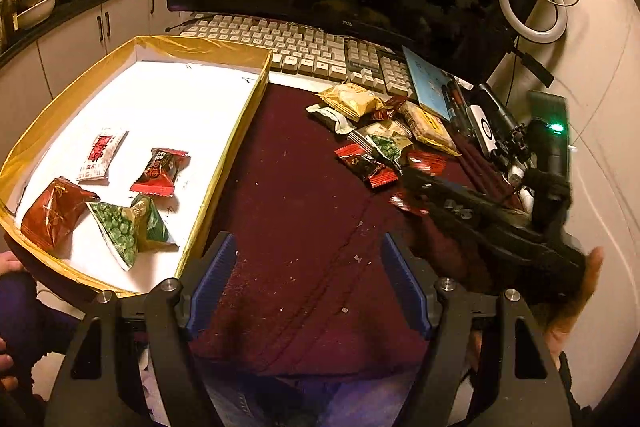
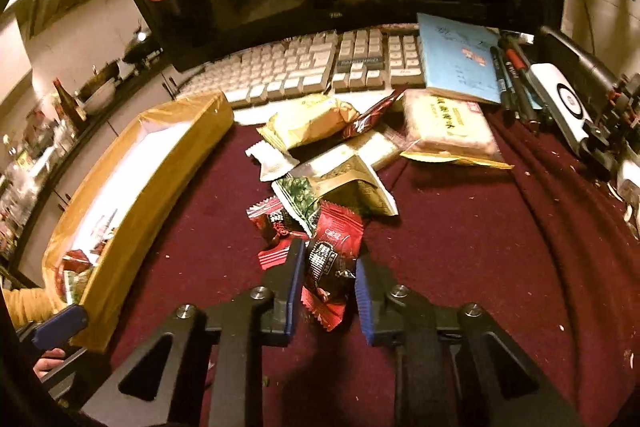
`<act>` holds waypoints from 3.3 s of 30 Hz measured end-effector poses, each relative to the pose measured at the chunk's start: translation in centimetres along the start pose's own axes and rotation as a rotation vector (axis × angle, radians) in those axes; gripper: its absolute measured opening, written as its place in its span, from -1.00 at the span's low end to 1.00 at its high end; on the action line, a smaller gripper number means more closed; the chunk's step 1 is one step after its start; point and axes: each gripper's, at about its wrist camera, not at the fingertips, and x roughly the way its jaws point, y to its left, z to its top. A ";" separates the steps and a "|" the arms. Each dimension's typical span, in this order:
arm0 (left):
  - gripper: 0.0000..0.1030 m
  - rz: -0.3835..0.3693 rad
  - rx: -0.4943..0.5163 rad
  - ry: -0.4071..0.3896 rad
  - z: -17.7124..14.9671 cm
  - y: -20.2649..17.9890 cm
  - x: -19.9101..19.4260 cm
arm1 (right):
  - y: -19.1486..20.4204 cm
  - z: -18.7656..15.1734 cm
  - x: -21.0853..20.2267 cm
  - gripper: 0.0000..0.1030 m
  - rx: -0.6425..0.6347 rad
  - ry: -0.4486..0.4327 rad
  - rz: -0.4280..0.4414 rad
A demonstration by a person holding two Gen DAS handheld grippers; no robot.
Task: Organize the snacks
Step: 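Grasp a red candy packet from the pile with the right gripper, then grasp a green-and-gold bag with the left gripper while the right holds the red candy, then carry both snacks over the tray and open both grippers to drop them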
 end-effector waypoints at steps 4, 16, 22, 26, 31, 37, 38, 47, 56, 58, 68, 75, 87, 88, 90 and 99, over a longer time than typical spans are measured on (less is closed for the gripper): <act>0.44 -0.008 0.002 -0.002 0.0 0.1 0.0 | -2.4 0.3 -2.0 -0.59 0.043 -0.065 -0.009; 0.44 -0.032 0.067 0.020 0.9 -2.0 1.4 | -7.9 0.8 -2.7 -0.59 0.154 -0.111 -0.016; 0.44 -0.071 0.102 0.044 2.9 -3.1 3.3 | -8.1 1.0 -2.3 -0.59 0.170 -0.108 0.039; 0.44 -0.073 0.133 0.079 5.3 -4.1 6.0 | -8.3 0.9 -2.5 -0.59 0.184 -0.121 0.064; 0.44 0.002 0.254 0.112 7.8 -6.9 10.2 | -8.5 0.9 -2.3 -0.59 0.199 -0.113 0.079; 0.44 0.005 0.406 0.132 8.3 -11.2 13.1 | -9.2 0.9 -2.2 -0.59 0.232 -0.105 0.095; 0.43 0.003 0.420 0.139 8.1 -11.6 13.5 | -9.2 0.9 -2.2 -0.59 0.235 -0.107 0.094; -0.80 -0.043 0.369 0.120 7.2 -10.7 12.4 | -8.7 0.8 -2.3 -0.59 0.215 -0.109 0.078; -0.85 -0.118 0.226 0.100 6.7 -8.8 9.8 | -8.3 0.8 -2.3 -0.59 0.192 -0.114 0.071; -0.85 -0.142 0.181 0.067 6.6 -7.8 8.0 | -8.2 0.8 -2.4 -0.59 0.183 -0.119 0.077; -0.86 -0.157 -0.003 -0.098 6.6 0.1 -1.3 | -6.0 0.8 -3.2 -0.59 0.131 -0.122 0.169; -0.87 -0.064 -0.113 -0.172 6.6 6.8 -4.2 | 1.8 2.0 -3.3 -0.59 0.035 -0.094 0.321; -1.00 0.055 -0.272 -0.176 6.7 16.9 -4.1 | 15.2 3.2 1.1 -0.59 -0.163 0.026 0.446; -1.00 0.062 -0.284 -0.159 6.5 17.5 -3.6 | 15.7 3.1 1.5 -0.59 -0.172 0.037 0.445; -1.00 0.058 -0.289 -0.140 6.1 18.0 -2.9 | 16.7 3.0 2.5 -0.59 -0.185 0.058 0.445; -1.00 0.054 -0.254 -0.049 4.4 16.9 -0.3 | 19.0 3.1 7.0 -0.59 -0.223 0.150 0.354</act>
